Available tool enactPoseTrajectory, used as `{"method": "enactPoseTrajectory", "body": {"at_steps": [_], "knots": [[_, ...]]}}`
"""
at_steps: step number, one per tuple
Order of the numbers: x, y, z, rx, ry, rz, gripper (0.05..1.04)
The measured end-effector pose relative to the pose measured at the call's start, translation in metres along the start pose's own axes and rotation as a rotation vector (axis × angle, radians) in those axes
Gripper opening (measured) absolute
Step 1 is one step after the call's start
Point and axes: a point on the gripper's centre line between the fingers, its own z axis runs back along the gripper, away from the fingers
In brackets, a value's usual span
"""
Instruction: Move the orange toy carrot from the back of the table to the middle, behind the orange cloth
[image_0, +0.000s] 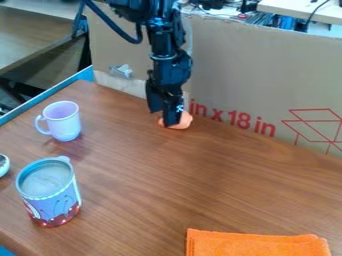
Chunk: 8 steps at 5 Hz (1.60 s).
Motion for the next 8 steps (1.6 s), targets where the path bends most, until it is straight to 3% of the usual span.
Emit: {"method": "enactPoseTrajectory", "body": {"at_steps": [2, 3, 4, 5, 6, 7, 8], "knots": [[0.009, -0.004, -0.022, 0.004, 0.004, -0.041, 0.967], [0.015, -0.008, -0.024, 0.006, -0.010, -0.066, 0.697], [0.015, -0.012, -0.026, 0.000, -0.038, -0.063, 0.629], [0.013, -0.019, -0.025, -0.017, -0.065, -0.060, 0.629], [-0.004, -0.033, -0.021, -0.035, -0.057, -0.028, 0.629], [-0.022, -0.055, 0.022, -0.024, -0.157, 0.065, 0.629], [-0.037, -0.094, 0.045, -0.017, -0.098, 0.092, 0.629]]}}
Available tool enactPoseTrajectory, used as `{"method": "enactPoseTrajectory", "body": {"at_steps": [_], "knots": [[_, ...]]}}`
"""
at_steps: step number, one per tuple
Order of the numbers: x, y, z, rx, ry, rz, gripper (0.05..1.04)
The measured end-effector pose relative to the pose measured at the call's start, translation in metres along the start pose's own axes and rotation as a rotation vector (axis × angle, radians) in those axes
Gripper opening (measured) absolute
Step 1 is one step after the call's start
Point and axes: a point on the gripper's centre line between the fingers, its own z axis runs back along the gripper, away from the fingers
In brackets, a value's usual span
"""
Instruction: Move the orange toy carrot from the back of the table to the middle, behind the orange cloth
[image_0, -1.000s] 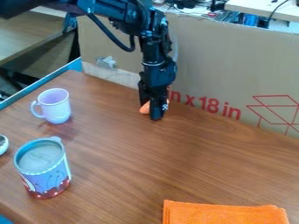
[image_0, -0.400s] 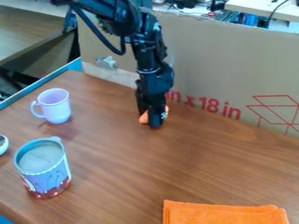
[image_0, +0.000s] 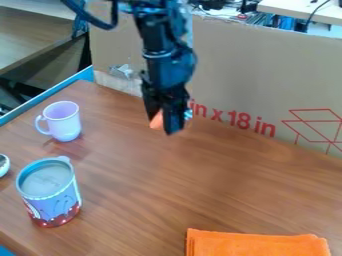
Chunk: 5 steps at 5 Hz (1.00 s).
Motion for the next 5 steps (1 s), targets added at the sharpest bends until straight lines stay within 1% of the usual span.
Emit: {"method": "enactPoseTrajectory", "body": {"at_steps": [1, 2, 3, 4, 5], "knots": [[-0.016, -0.049, -0.006, -0.016, 0.086, -0.046, 0.629], [-0.031, -0.063, -0.019, -0.041, 0.144, -0.021, 0.629], [-0.038, -0.065, -0.034, -0.043, 0.162, 0.011, 0.629], [-0.026, -0.061, -0.046, -0.035, 0.129, -0.008, 0.629], [-0.013, -0.057, -0.059, -0.046, 0.142, -0.033, 0.629]]}}
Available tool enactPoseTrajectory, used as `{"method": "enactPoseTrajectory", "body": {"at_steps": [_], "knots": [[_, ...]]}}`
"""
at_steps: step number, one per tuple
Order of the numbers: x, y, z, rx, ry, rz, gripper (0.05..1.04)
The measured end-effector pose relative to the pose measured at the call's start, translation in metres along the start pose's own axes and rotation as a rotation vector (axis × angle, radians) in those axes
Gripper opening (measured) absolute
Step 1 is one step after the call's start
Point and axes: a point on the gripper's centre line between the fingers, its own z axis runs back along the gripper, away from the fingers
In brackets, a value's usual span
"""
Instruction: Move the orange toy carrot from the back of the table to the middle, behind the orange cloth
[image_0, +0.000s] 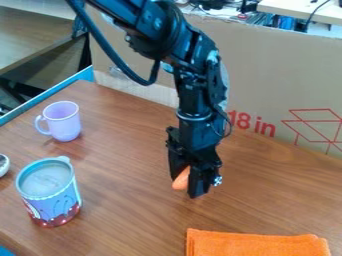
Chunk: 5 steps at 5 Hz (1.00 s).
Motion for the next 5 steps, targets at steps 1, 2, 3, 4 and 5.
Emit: {"method": "enactPoseTrajectory", "body": {"at_steps": [1, 2, 3, 4, 5], "knots": [[0.013, -0.001, -0.014, -0.039, 0.016, -0.042, 0.627], [0.028, -0.008, -0.016, -0.103, -0.029, -0.070, 0.627], [0.030, -0.009, -0.017, -0.111, -0.044, -0.063, 0.627], [0.030, -0.007, -0.018, -0.103, -0.033, -0.017, 0.699], [0.029, -0.008, -0.019, -0.090, -0.022, 0.002, 0.884]]}}
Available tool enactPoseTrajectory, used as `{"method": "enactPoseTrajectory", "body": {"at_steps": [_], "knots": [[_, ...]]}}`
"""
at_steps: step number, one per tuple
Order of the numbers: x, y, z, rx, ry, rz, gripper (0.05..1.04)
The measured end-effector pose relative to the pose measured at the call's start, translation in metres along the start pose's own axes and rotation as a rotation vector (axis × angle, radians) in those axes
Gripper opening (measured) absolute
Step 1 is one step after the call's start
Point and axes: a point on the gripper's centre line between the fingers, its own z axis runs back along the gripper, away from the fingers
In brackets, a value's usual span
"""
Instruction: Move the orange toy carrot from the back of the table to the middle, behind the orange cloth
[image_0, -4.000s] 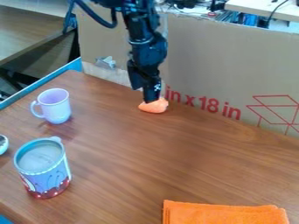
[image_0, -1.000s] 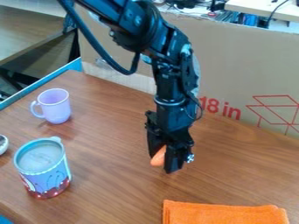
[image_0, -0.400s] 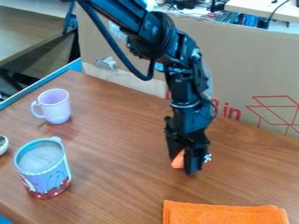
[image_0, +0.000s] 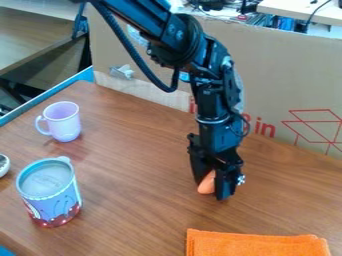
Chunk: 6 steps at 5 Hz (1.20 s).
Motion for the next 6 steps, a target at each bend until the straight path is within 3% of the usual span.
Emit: {"method": "enactPoseTrajectory", "body": {"at_steps": [1, 5, 6], "knots": [[0.000, -0.003, 0.001, 0.021, 0.003, -0.004, 0.956], [-0.013, -0.006, 0.006, 0.064, 0.004, 0.035, 0.987], [-0.024, -0.018, 0.034, 0.099, -0.060, 0.022, 0.989]]}}
